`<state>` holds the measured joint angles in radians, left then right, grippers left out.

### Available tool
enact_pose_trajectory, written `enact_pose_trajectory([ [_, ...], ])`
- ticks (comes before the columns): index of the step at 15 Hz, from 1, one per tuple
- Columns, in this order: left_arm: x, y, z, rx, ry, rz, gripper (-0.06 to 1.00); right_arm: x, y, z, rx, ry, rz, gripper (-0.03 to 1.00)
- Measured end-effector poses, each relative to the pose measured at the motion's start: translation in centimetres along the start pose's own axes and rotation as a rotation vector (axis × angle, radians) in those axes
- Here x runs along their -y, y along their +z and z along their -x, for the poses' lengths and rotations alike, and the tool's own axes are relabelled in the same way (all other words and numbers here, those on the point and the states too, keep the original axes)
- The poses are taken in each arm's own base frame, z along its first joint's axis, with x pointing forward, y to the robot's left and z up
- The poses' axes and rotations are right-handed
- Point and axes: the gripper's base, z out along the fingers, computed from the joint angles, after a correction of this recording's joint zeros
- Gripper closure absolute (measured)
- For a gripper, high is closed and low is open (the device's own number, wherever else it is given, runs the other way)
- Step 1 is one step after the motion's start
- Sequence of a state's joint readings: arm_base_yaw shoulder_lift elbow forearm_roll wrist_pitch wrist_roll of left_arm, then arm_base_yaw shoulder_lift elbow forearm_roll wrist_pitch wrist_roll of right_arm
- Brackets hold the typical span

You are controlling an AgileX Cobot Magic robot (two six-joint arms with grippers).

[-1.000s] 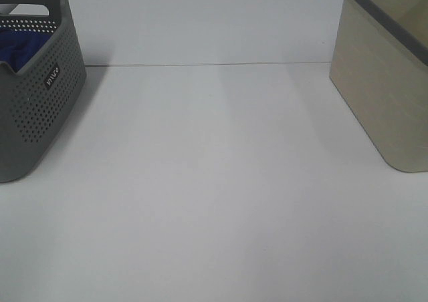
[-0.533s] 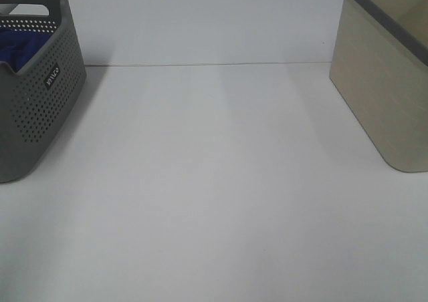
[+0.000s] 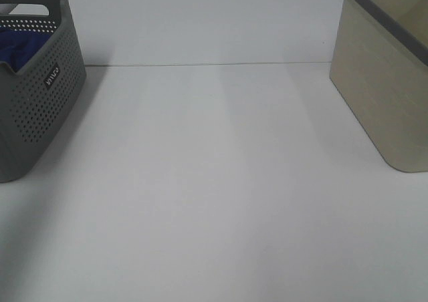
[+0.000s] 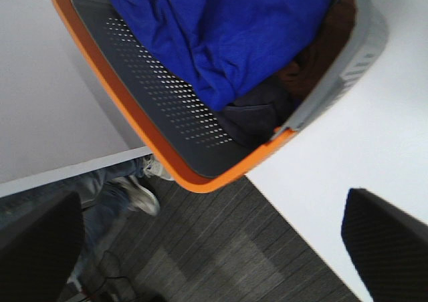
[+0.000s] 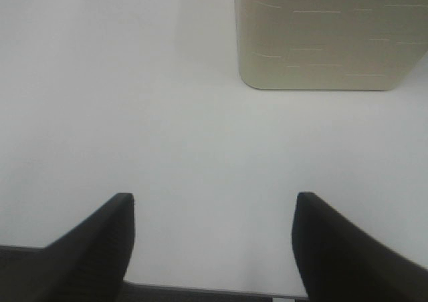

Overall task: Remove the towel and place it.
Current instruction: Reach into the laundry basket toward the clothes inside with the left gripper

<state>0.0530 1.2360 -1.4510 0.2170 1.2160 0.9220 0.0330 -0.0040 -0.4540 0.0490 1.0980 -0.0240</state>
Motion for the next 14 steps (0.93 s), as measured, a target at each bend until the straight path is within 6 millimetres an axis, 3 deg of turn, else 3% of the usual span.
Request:
enact_pose_trajectory([
  [2, -2.9, 2.4, 1.8, -0.055, 0.056, 0.025, -0.05, 0.0, 0.0, 0.0, 0.0, 0.0, 0.0, 0.3],
  [5, -5.6, 8.5, 4.7, -0.117, 0.113, -0.017, -0.05, 0.0, 0.0, 0.0, 0.0, 0.0, 0.0, 0.3],
  [8, -5.1, 15.9, 5.9, -0.199, 0.258, -0.131, -0.05, 0.0, 0.0, 0.0, 0.0, 0.0, 0.0, 0.3],
  [11, -4.5, 22.8, 6.7, -0.236, 0.383, -0.112, -0.05, 0.0, 0.0, 0.0, 0.0, 0.0, 0.0, 0.3],
  [14, -3.5, 26.7, 7.1, -0.226, 0.419, -0.122, -0.05, 0.0, 0.0, 0.0, 0.0, 0.0, 0.0, 0.3],
])
